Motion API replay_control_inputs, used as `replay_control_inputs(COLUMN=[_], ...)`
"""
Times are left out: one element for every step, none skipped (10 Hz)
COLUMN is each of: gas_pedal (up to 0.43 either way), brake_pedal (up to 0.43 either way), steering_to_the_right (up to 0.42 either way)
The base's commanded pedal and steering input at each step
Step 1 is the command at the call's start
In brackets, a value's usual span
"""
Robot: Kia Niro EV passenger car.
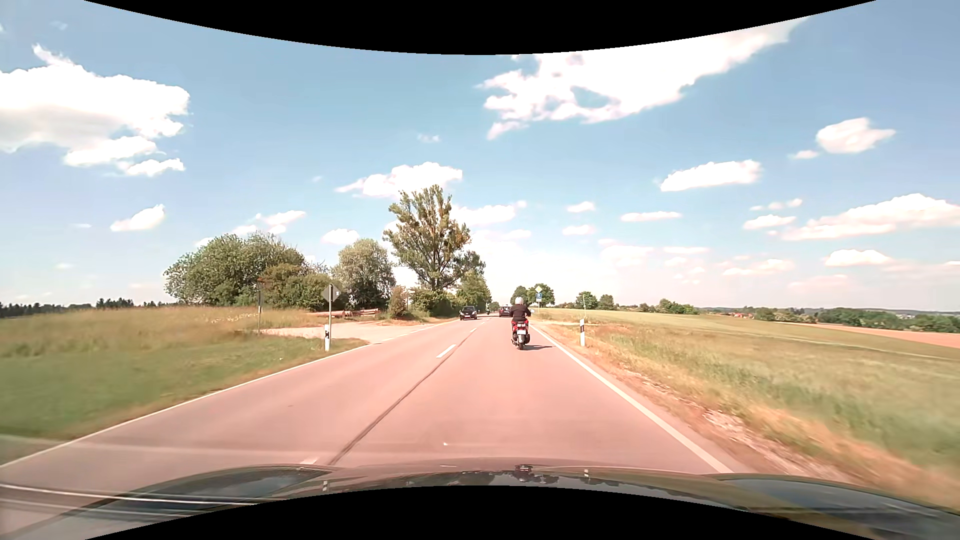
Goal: Follow the waypoints while adhering to traffic rules and regulations
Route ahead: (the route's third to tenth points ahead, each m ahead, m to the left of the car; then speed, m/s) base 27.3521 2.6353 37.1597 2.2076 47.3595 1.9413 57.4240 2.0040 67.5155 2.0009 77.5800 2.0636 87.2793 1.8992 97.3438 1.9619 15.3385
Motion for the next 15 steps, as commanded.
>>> replay_control_inputs(gas_pedal=[0.268,0.268,0.268,0.268,0.268,0.268,0.268,0.268,0.268,0.268,0.268,0.268,0.268,0.268,0.268], brake_pedal=[0.012,0.012,0.012,0.012,0.012,0.012,0.012,0.012,0.012,0.012,0.012,0.012,0.012,0.012,0.012], steering_to_the_right=[-0.002,-0.002,-0.002,0.000,0.006,0.009,0.009,0.009,0.008,0.007,0.004,0.003,0.002,-0.002,-0.004])
